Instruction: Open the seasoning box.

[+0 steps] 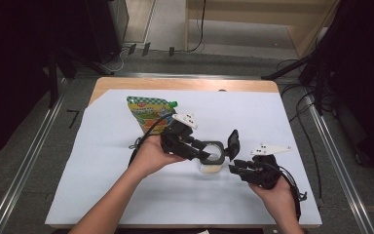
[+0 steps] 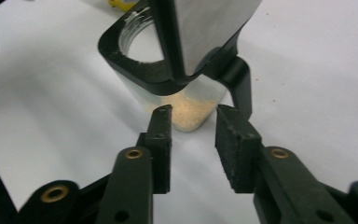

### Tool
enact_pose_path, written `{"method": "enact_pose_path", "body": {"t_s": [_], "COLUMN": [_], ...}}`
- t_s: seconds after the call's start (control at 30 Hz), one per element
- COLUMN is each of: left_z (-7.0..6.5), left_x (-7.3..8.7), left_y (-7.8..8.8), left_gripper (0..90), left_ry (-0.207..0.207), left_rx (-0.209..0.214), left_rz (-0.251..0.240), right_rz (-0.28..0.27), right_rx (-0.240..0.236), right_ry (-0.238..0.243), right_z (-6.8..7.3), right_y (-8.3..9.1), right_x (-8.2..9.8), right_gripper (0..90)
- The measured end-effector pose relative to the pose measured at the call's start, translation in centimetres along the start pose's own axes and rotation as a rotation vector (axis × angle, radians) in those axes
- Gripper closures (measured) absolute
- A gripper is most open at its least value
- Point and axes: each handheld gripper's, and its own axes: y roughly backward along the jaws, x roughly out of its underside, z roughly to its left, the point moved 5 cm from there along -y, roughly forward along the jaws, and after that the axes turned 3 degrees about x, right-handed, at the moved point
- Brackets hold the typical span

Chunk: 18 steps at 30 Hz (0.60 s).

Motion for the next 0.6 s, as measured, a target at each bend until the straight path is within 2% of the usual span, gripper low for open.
{"method": "enact_pose_path", "body": {"t_s": [0.2,0.33,0.6], "left_z": [0.7,1.4,2.7], "left_x": [1.1,1.8,2.8], "left_y": [2.1,3.4,6.2], "left_gripper": [50.1,47.3,45.4], "left_ry": [0.032,0.046,0.085], "left_rx": [-0.034,-0.062,-0.109], "left_rz": [-0.017,-0.016,-0.053], "right_rz": [0.002,-0.007,-0.023], "right_rx": [-0.034,-0.038,-0.034], "right_ry": [0.017,0.061,0.052], "right_z": [0.3,0.4,-0.6], "right_y": [-0.2,0.0,0.5], "right_x": [0.0,-0.3,-0.3], "right_gripper": [52.1,45.1,45.4]}}
